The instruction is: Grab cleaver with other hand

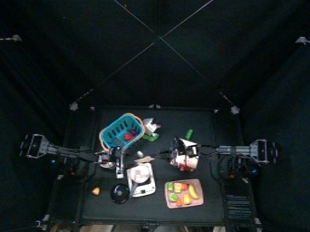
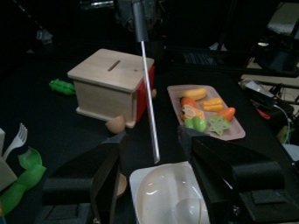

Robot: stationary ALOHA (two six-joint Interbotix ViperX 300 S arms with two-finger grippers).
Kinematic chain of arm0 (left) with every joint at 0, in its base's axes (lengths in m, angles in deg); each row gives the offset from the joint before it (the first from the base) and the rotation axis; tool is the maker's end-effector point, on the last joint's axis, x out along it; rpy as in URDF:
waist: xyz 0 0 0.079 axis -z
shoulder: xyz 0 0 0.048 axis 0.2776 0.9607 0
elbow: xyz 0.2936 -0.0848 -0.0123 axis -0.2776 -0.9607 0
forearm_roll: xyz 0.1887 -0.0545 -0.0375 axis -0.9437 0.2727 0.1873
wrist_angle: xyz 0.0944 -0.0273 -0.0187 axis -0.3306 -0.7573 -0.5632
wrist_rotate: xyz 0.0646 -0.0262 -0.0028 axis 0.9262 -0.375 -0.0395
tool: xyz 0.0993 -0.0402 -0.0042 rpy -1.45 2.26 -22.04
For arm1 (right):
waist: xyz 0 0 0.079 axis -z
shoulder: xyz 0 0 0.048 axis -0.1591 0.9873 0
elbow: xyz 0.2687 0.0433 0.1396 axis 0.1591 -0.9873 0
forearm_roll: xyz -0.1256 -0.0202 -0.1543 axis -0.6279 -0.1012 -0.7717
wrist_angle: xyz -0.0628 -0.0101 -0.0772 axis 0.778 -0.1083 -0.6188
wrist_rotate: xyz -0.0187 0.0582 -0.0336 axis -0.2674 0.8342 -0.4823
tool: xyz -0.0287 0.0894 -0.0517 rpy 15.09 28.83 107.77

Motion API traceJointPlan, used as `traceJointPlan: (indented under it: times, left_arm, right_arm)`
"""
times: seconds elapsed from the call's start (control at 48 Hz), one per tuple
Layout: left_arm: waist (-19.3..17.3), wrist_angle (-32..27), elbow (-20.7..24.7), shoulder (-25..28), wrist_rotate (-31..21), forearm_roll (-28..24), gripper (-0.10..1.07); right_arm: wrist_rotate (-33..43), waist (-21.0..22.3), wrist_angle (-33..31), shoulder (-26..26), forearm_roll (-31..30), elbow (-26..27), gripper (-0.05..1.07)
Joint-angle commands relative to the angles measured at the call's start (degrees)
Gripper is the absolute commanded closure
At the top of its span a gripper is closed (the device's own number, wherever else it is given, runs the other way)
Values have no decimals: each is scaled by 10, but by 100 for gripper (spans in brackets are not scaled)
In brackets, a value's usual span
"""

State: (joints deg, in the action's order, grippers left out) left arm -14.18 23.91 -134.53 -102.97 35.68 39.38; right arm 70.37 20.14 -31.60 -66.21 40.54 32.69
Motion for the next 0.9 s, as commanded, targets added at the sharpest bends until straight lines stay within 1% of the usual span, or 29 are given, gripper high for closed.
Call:
traceJointPlan:
  times: [0.0,0.188,0.271,0.479,0.771,0.875]
  left_arm:
    - [1,5,18,12,0,7,11]
    - [1,9,19,32,-1,18,13]
    - [1,16,20,40,0,20,16]
    - [1,34,19,42,2,20,31]
    - [1,34,12,38,2,18,51]
    - [1,34,11,36,2,18,54]
  right_arm:
    - [0,1,6,-6,0,17,62]
    - [0,1,6,-5,-2,17,62]
    - [0,1,6,-5,-2,17,62]
    - [0,1,6,-5,-4,14,62]
    - [0,2,6,-5,-5,11,62]
    - [0,2,6,-5,-5,11,62]
